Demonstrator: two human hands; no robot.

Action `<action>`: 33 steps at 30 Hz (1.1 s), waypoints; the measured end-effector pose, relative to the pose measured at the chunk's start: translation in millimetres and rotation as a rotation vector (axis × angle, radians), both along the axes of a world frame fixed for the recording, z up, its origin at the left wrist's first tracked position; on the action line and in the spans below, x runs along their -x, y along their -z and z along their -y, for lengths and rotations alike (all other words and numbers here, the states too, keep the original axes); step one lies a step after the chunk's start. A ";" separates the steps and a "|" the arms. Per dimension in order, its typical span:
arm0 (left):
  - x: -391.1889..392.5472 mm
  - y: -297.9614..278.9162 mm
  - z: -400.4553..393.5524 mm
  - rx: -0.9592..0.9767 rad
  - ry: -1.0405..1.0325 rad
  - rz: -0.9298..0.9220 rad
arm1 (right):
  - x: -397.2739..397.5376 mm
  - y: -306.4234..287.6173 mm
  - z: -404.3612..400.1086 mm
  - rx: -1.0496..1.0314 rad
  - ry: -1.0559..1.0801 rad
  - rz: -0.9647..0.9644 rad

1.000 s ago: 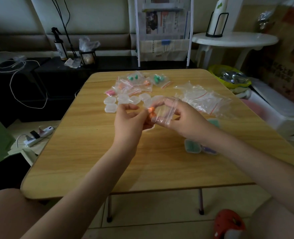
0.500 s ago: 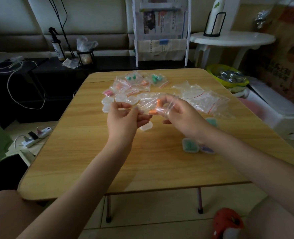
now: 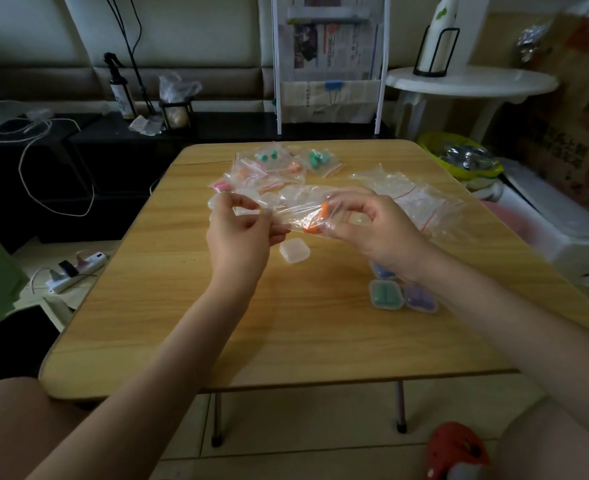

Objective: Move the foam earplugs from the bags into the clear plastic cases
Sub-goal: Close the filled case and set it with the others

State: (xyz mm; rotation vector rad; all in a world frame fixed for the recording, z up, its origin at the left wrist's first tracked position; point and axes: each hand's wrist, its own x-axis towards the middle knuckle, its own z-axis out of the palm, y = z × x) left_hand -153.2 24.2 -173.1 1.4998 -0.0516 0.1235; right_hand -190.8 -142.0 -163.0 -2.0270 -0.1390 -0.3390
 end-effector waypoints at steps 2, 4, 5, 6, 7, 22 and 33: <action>-4.6 2.0 -3.8 -0.019 -0.056 -0.004 | -1.5 -1.1 4.3 -0.013 0.037 0.041; -10.4 2.3 -9.6 0.000 -0.121 -0.018 | -3.2 -4.5 10.7 -0.039 0.062 0.048; -12.8 1.9 -11.9 0.007 -0.148 -0.021 | -3.1 -7.1 12.9 -0.044 0.062 0.046; -13.9 1.3 -12.9 0.009 -0.164 -0.022 | -2.8 -9.3 14.2 -0.048 0.050 0.038; -14.2 1.0 -12.6 0.011 -0.170 -0.021 | -1.5 -11.3 14.2 -0.054 0.025 0.021; -10.4 0.1 -5.2 -0.268 0.104 0.059 | -8.6 -17.0 34.5 -0.108 0.266 -0.013; -9.6 10.2 -7.7 -1.073 0.433 0.329 | -16.9 -9.9 87.3 0.119 0.682 -0.020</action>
